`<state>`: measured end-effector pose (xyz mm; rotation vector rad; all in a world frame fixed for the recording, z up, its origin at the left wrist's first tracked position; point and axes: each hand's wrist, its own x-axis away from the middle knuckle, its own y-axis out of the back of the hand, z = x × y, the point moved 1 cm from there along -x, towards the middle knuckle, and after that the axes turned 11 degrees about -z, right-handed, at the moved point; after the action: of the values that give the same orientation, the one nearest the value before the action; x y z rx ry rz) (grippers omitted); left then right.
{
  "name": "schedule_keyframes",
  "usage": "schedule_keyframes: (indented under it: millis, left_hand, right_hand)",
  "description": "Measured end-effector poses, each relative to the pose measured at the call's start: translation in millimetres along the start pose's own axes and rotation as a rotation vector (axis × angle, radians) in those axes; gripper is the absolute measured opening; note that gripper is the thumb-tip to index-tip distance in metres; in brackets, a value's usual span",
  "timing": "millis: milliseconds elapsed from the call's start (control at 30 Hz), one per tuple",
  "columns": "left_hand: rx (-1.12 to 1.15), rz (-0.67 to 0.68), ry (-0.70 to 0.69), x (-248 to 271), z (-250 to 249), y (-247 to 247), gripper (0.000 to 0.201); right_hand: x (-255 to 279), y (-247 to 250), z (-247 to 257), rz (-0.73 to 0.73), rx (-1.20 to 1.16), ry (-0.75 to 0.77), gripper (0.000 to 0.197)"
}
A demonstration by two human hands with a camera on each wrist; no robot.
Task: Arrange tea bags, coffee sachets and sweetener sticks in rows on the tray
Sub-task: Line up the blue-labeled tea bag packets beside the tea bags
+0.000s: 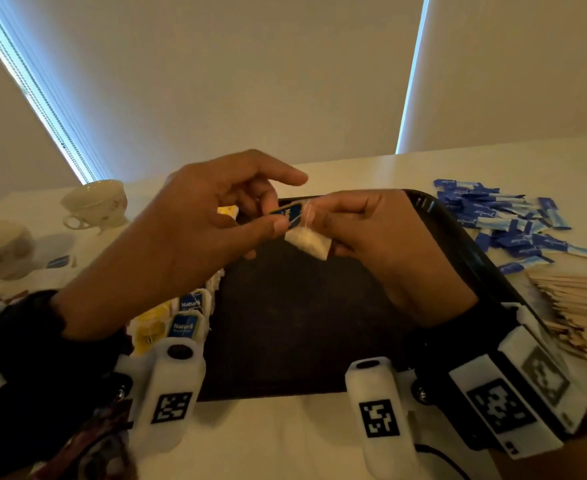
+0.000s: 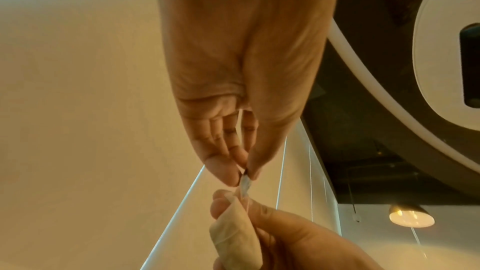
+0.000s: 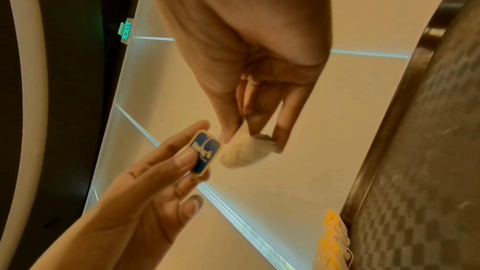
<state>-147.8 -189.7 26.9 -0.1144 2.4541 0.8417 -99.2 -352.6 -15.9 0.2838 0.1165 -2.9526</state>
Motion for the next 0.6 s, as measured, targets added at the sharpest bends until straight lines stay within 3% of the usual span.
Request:
schedule_keyframes:
  millis: [133, 267, 433, 600]
  left_hand:
    - [0.112, -0.065, 0.041, -10.4, -4.0, -0.6, 0.020]
    - [0.138, -0.045, 0.046, -14.4, -7.4, -4.9, 0.025]
    - [0.124, -0.089, 0.058, -11.4, -2.5, -7.6, 0.018]
    - [0.113, -0.103, 0.064, -10.5, -2.4, -3.9, 0.016]
  right_hand:
    - [-3.5, 1.3, 2.4, -0.062, -0.125, 0.087, 0.011]
    - [-4.6, 3.7, 2.7, -0.068, -0.169, 0.147, 0.018]
    - [-5.9, 2.9, -1.8, -0.033, -0.215, 0.130, 0.027]
    - [-5.1, 3.9, -1.8, 0.056, -0.199, 0.070, 0.023]
